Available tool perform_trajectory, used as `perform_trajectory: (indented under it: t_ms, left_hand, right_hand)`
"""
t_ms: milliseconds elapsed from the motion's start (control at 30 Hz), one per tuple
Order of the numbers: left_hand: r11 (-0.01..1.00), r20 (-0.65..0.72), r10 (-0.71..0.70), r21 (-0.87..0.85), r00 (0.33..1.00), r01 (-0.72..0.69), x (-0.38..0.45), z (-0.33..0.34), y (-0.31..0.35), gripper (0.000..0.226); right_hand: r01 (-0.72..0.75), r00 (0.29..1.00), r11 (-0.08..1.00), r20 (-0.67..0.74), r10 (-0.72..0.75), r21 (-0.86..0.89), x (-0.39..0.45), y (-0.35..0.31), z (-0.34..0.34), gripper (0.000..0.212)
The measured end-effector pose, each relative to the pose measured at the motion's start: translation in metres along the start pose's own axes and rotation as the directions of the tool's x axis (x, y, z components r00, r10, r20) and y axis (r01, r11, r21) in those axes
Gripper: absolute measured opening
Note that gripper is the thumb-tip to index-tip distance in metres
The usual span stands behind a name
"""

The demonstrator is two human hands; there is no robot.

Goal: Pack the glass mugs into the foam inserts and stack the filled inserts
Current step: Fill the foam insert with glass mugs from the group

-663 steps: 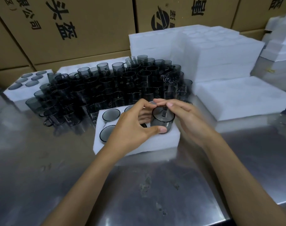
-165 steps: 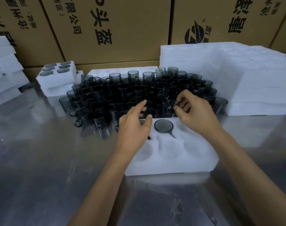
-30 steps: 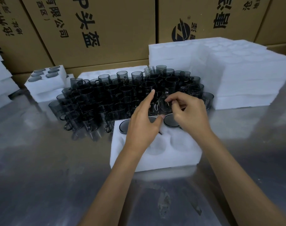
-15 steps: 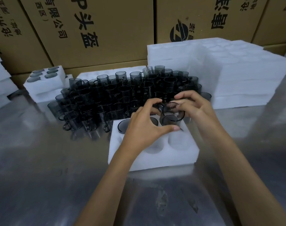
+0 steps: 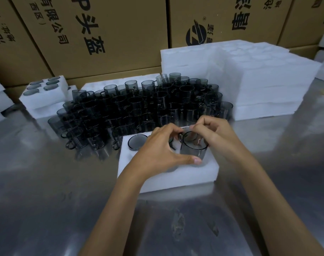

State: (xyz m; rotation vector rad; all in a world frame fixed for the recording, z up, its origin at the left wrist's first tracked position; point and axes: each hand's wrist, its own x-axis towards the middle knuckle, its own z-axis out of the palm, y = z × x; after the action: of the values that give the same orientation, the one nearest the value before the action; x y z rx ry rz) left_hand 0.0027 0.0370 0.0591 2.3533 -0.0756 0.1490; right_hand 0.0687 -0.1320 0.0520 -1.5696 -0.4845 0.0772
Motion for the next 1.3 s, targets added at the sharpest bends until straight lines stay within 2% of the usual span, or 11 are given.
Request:
perform_trajectory:
  t_ms: [333, 500, 700, 767, 867, 1033, 1167, 1300]
  left_hand:
    - [1.000, 0.039, 0.000, -0.014, 0.999, 0.000, -0.001, 0.005, 0.001, 0.082]
    - [0.999, 0.014, 0.029, 0.030, 0.999, -0.029, -0.002, 0.009, 0.002, 0.072]
    - [0.991, 0.024, 0.041, 0.129, 0.999, -0.044, 0.000, 0.011, 0.002, 0.075]
    - [0.994, 0.048, 0.017, 0.103, 0.999, -0.022, 0.000, 0.009, 0.001, 0.073]
    - [0.999, 0.054, 0.005, -0.054, 0.999, -0.002, 0.000, 0.002, -0.003, 0.065]
    - [0.997, 0.013, 0.032, -0.073, 0.999, -0.031, 0.000, -0.001, -0.006, 0.070]
    - [1.000, 0.035, 0.014, 0.013, 0.999, -0.015, 0.000, 0.001, -0.006, 0.076]
    - [0.999, 0.022, 0.023, 0.034, 1.000, -0.024, 0.000, 0.002, -0.005, 0.073]
  right_hand:
    - [0.038, 0.999, 0.999, -0.003, -0.038, -0.003, 0.001, 0.003, 0.001, 0.028]
    - [0.052, 0.999, 0.998, -0.002, -0.052, -0.032, 0.001, 0.000, -0.002, 0.029]
    - [0.025, 1.000, 0.997, 0.012, -0.024, -0.075, 0.002, 0.004, 0.000, 0.028]
    - [0.019, 1.000, 0.997, 0.019, -0.018, -0.072, 0.002, 0.005, 0.001, 0.030]
    - [0.007, 1.000, 0.998, 0.008, -0.006, -0.060, 0.003, 0.006, 0.001, 0.034]
    - [0.014, 1.000, 0.990, -0.017, -0.017, -0.141, 0.005, 0.009, -0.002, 0.043]
    - [0.002, 0.999, 0.958, 0.031, 0.007, -0.288, 0.007, 0.017, -0.001, 0.045]
    - [-0.007, 1.000, 0.940, 0.022, 0.015, -0.340, 0.012, 0.024, -0.002, 0.045]
